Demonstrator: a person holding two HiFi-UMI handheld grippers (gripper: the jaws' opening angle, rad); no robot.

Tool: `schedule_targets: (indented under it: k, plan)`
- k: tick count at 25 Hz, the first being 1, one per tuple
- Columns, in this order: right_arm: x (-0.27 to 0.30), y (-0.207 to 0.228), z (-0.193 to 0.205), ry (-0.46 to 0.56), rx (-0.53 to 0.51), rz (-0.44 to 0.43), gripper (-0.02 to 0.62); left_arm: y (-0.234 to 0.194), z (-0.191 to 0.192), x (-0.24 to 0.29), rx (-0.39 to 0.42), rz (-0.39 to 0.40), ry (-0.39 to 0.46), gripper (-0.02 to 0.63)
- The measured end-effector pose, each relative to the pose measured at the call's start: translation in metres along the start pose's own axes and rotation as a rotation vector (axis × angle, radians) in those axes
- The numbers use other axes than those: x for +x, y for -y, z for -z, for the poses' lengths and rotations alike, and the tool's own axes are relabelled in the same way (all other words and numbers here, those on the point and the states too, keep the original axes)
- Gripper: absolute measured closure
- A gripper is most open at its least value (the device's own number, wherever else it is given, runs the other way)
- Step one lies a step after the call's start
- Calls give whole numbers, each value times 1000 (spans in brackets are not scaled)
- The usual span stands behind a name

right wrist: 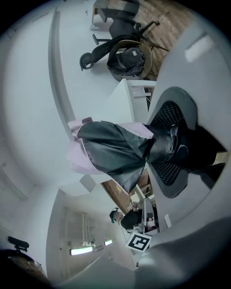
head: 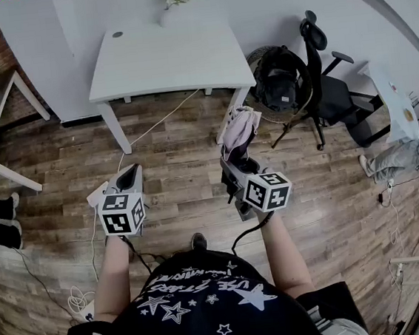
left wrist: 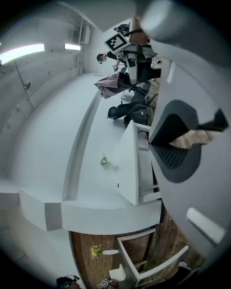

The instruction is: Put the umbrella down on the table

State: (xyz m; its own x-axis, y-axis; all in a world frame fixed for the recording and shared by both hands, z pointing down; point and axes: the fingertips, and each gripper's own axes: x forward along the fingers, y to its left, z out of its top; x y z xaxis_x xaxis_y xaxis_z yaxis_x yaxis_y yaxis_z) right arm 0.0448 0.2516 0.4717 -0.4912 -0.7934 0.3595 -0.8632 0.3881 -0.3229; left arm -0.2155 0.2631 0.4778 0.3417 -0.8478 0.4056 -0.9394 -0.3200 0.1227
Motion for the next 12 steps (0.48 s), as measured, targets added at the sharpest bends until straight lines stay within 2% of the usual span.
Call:
schedule_targets:
  k: [12]
  plan:
    - [3,7,5,-11,14,-18,364,4,2,7,-10,-14,-17,603]
